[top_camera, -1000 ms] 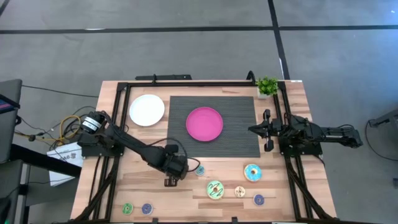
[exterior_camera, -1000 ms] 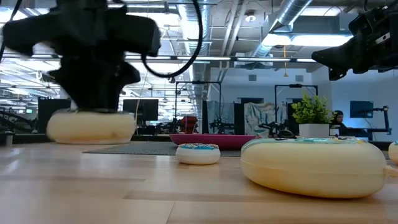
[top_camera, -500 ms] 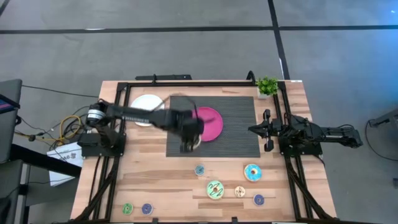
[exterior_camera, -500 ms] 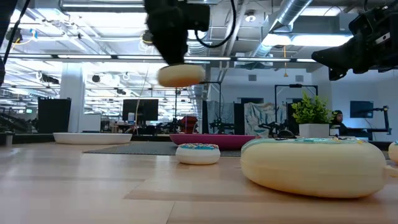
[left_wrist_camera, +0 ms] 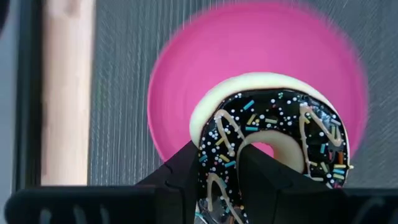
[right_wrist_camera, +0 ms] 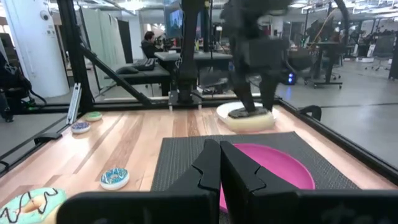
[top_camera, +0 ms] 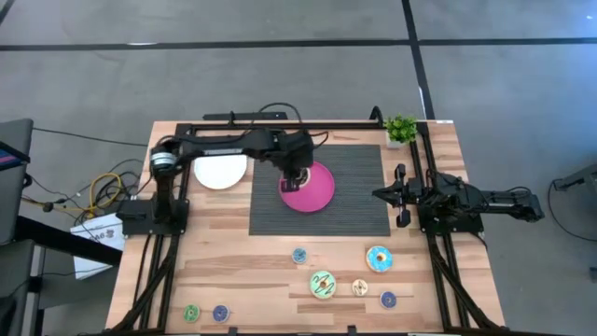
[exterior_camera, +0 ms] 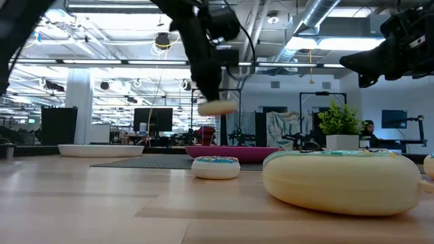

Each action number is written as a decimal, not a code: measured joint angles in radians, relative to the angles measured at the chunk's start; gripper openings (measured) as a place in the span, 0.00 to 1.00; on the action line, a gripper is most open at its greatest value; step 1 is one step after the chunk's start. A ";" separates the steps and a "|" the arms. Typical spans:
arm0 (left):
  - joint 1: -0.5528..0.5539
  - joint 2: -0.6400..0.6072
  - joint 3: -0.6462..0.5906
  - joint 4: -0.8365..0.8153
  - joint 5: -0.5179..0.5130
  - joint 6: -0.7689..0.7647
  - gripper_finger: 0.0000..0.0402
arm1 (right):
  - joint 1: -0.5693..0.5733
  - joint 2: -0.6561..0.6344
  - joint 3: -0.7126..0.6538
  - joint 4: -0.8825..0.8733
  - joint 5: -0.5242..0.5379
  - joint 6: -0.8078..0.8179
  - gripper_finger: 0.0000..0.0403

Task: Pick & Place donuts
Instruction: Put the big black donut on the pink plate, then put the small blue donut on the white plate

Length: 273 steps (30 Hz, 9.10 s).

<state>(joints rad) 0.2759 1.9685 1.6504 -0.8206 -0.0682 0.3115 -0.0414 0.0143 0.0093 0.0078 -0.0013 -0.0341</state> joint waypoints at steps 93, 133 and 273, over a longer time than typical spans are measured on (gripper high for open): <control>-0.159 0.229 0.466 -0.236 0.015 -0.432 0.00 | 0.000 0.000 0.000 0.000 0.001 0.000 0.00; -0.557 -1.327 -1.083 0.498 -0.289 -0.648 0.00 | 0.139 0.392 0.315 0.060 0.350 0.213 0.00; -0.570 0.223 -0.035 0.152 0.042 -0.492 0.56 | 0.493 0.888 0.587 -0.987 0.292 0.733 0.00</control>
<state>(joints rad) -0.2946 2.1914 1.6150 -0.6685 -0.0257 -0.1802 0.4515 0.9020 0.5961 -0.9794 0.2905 0.6992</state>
